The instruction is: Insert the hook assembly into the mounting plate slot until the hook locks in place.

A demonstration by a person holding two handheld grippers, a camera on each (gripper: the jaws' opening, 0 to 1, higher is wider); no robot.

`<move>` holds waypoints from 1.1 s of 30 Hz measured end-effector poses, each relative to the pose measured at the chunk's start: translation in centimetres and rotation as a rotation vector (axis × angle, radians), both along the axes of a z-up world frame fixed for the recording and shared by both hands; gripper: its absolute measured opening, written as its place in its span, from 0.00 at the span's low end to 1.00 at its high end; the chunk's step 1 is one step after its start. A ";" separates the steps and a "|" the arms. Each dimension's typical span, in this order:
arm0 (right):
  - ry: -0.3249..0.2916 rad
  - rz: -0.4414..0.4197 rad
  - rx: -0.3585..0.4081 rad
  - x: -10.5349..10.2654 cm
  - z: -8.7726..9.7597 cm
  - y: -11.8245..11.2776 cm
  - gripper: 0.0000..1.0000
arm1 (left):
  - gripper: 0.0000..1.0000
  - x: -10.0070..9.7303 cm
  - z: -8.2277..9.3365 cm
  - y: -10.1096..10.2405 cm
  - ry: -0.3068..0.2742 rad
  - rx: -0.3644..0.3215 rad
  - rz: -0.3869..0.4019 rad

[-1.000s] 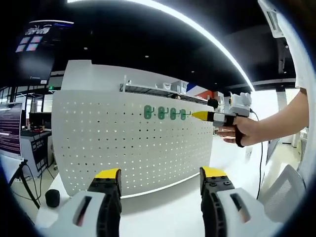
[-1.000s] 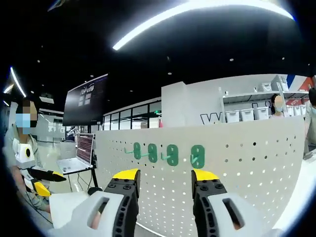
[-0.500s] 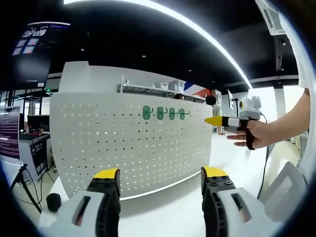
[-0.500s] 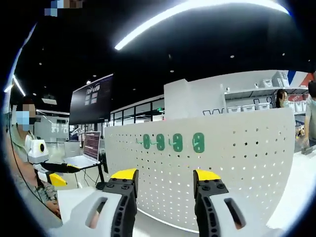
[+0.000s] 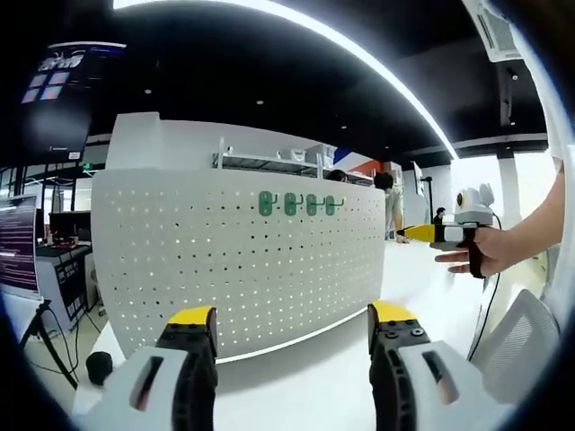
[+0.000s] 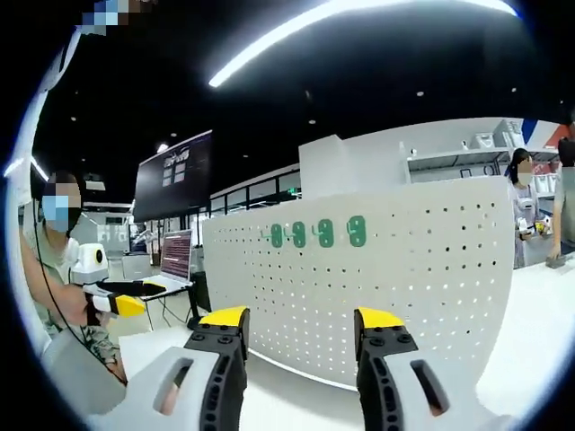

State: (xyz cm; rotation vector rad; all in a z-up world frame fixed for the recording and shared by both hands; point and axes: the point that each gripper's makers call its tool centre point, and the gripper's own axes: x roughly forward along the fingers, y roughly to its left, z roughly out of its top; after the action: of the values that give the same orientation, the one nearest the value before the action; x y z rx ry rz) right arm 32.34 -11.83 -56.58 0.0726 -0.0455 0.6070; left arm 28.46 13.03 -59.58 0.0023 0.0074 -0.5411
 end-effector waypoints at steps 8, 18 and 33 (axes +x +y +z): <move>0.018 -0.007 -0.003 -1.8 -1.0 -0.7 0.46 | 0.70 -0.2 -0.4 0.6 0.009 -0.013 0.006; 0.015 -0.021 0.011 -3.4 -1.5 -1.4 0.48 | 0.72 -0.2 -0.3 0.6 0.009 -0.007 -0.005; 0.040 -0.042 0.010 -5.3 -2.6 -2.4 0.49 | 0.74 -0.9 -0.7 1.3 0.008 -0.025 0.001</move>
State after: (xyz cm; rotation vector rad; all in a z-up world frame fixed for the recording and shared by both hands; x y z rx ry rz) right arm 27.08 -14.27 -59.18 0.0930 -0.0113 0.5631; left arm 27.53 14.31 -60.33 -0.0237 0.0083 -0.5405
